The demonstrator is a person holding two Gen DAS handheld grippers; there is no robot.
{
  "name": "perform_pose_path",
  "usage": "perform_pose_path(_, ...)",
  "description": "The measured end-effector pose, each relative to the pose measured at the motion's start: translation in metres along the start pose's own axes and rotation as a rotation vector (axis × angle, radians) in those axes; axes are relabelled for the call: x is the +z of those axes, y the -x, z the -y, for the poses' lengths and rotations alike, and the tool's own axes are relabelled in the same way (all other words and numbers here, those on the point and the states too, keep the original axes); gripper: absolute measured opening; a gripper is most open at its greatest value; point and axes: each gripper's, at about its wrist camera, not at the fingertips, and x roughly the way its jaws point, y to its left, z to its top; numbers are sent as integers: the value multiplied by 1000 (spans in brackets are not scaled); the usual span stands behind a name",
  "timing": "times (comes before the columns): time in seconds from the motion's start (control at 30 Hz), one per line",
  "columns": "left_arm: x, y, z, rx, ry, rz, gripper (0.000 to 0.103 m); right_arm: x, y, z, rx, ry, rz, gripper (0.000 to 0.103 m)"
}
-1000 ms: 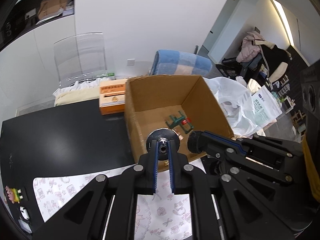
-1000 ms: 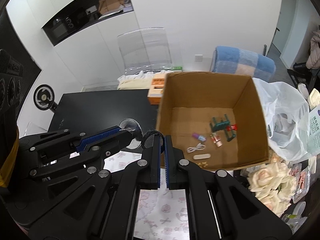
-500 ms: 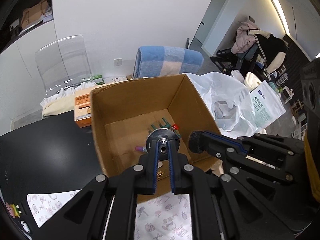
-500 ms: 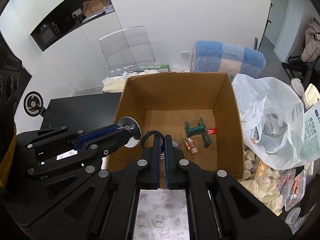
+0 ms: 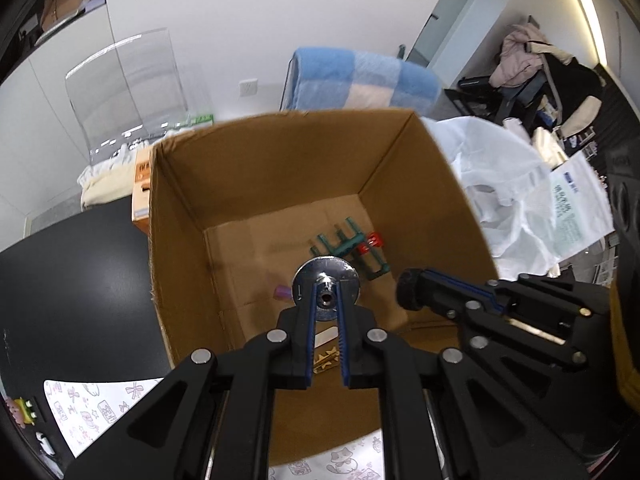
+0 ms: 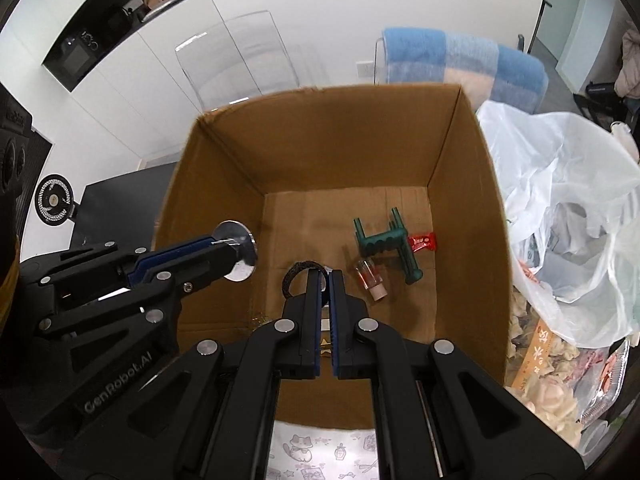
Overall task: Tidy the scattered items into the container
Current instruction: 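Carry the disc in the left tool and ring in the right tool over the box, then lower the disc and ring into the box and open both tools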
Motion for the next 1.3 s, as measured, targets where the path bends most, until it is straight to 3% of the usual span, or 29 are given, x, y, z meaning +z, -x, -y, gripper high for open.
perform_pose_path(0.47, -8, -48, -17, -2, 30, -105, 9, 2, -44, 19, -36, -5, -48, 3)
perform_pose_path(0.53, -11, -53, -18, -7, 38, -122, 9, 1, -46, 20, -51, 31, 37, 4)
perform_pose_path(0.6, -13, -55, -19, -8, 40, -127, 9, 0, -47, 21, -54, 36, 50, 4)
perform_pose_path(1.07, -20, -58, -23, 2, 69, -157, 10, -10, -54, 26, -69, 19, 62, 7)
perform_pose_path(1.1, -20, -59, -24, 3, 74, -163, 10, -11, -55, 28, -74, 11, 63, 11)
perform_pose_path(1.13, -20, -61, -24, 5, 76, -168, 14, -13, -53, 30, -82, -1, 71, 29)
perform_pose_path(1.17, -20, -63, -25, 11, 73, -172, 20, -14, -53, 32, -89, -13, 78, 56)
perform_pose_path(1.2, -20, -63, -24, 21, 68, -173, 39, -14, -52, 35, -94, -25, 81, 67)
perform_pose_path(1.23, -20, -63, -24, 29, 65, -169, 53, -15, -52, 38, -99, -37, 84, 71)
perform_pose_path(1.3, -21, -61, -26, 39, 63, -156, 55, -16, -51, 46, -117, -58, 85, 83)
